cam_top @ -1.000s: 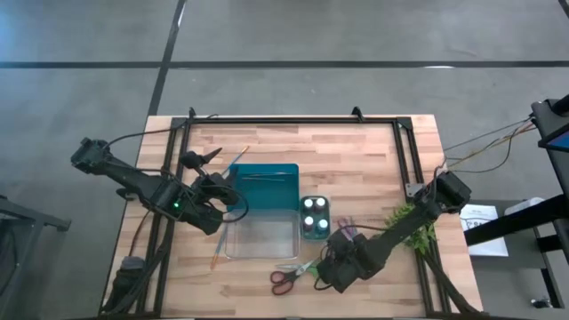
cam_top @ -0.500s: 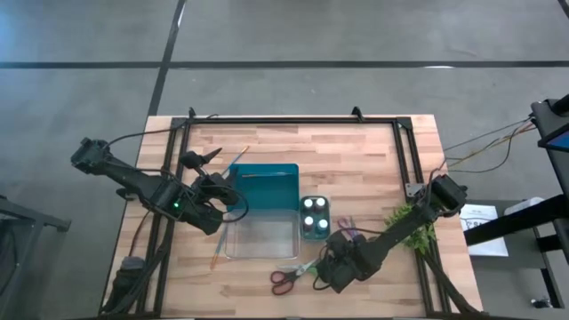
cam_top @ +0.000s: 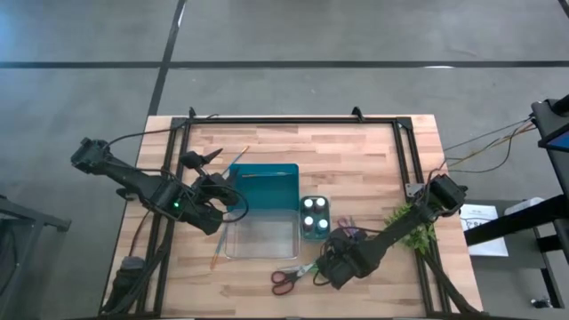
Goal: Pick & Place Paint Supplies
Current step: Put the blue paint brush into the blue bin
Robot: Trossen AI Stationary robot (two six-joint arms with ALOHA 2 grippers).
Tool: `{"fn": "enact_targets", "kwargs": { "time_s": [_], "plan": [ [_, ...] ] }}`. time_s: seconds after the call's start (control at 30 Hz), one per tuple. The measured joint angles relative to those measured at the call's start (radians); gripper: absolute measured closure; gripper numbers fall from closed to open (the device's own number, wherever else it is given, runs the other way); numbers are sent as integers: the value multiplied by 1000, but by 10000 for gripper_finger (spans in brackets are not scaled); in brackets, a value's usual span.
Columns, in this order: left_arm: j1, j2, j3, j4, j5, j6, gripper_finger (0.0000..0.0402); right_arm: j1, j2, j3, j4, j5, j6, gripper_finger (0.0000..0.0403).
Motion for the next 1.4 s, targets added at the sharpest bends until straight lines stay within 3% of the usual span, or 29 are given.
{"fn": "enact_targets", "kwargs": {
  "time_s": [0.43, 0.53, 0.77, 0.97, 1.4],
  "plan": [
    [0, 0, 0, 0, 0, 0, 48, 4, 18, 2, 1, -45, -1, 208],
    [0, 0, 0, 0, 0, 0, 48, 6, 18, 2, 0, -48, -5, 247],
    [0, 0, 0, 0, 0, 0, 48, 10, 18, 5, 22, -76, -40, 380],
    [0, 0, 0, 1, 0, 0, 48, 19, 18, 38, 3, -86, -71, 390],
    [0, 0, 0, 4, 24, 0, 48, 46, 13, 186, -407, -32, -37, 399]
  ]
}}
